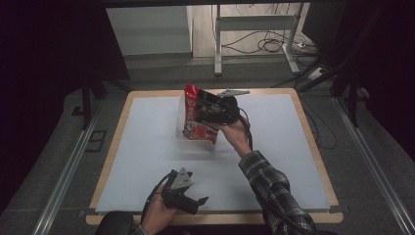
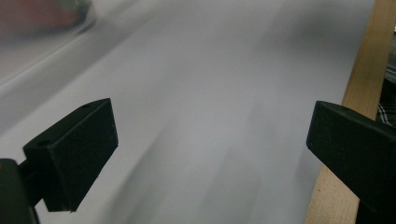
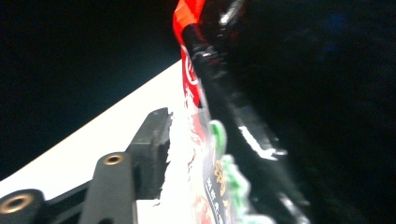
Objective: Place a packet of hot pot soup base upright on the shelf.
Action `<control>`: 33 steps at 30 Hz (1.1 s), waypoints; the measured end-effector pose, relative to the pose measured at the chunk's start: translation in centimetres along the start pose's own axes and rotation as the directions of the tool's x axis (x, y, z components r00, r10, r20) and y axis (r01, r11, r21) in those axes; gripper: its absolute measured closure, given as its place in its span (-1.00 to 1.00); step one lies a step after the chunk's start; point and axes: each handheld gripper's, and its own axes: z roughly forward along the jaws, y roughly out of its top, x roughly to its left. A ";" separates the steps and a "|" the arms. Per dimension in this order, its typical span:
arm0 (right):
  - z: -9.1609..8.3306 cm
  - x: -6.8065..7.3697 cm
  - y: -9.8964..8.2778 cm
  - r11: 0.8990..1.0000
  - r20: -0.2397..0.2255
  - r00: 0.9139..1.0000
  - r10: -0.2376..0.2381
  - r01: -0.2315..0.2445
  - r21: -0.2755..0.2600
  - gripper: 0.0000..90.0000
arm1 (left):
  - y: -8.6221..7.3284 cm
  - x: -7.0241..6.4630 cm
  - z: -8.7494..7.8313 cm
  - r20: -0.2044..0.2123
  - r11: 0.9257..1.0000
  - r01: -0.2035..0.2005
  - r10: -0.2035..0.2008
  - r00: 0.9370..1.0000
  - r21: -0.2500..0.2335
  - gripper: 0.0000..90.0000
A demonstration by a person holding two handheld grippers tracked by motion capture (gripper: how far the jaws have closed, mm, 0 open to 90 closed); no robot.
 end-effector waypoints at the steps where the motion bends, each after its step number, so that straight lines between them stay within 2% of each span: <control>1: 0.0 0.1 0.0 1.000 0.005 1.000 -0.006 0.006 0.005 -0.10 | 0.0 0.0 0.0 0.001 1.000 0.002 -0.002 1.000 0.000 -0.96; 7: 0.0 0.1 0.1 0.998 0.053 0.997 -0.049 0.047 0.037 -0.33 | 0.0 0.0 0.0 0.014 1.000 0.014 -0.014 1.000 0.001 -0.95; 10: -0.2 0.0 0.2 0.998 0.059 0.997 -0.056 0.053 0.040 -0.40 | 0.1 0.0 0.0 0.023 1.000 0.027 -0.027 0.999 0.002 -0.95; 16: -0.7 -0.1 0.3 0.998 0.042 0.998 -0.049 0.047 0.043 -0.49 | 0.1 0.1 0.0 0.027 0.999 0.032 -0.033 0.999 0.003 -0.94; 23: -1.3 0.2 0.5 0.997 0.044 0.997 -0.068 0.066 0.050 -0.65 | 0.1 0.0 0.0 0.034 0.999 0.037 -0.038 0.999 0.006 -0.94; 28: -1.8 0.4 0.5 0.996 0.044 0.996 -0.072 0.070 0.054 -0.71 | 0.2 0.1 -0.1 0.055 0.998 0.061 -0.062 0.997 0.012 -0.93; 33: -2.4 0.6 0.1 0.994 0.054 0.995 -0.087 0.083 0.068 -0.75 | 0.2 0.1 -0.1 0.059 0.998 0.065 -0.065 0.996 0.011 -0.92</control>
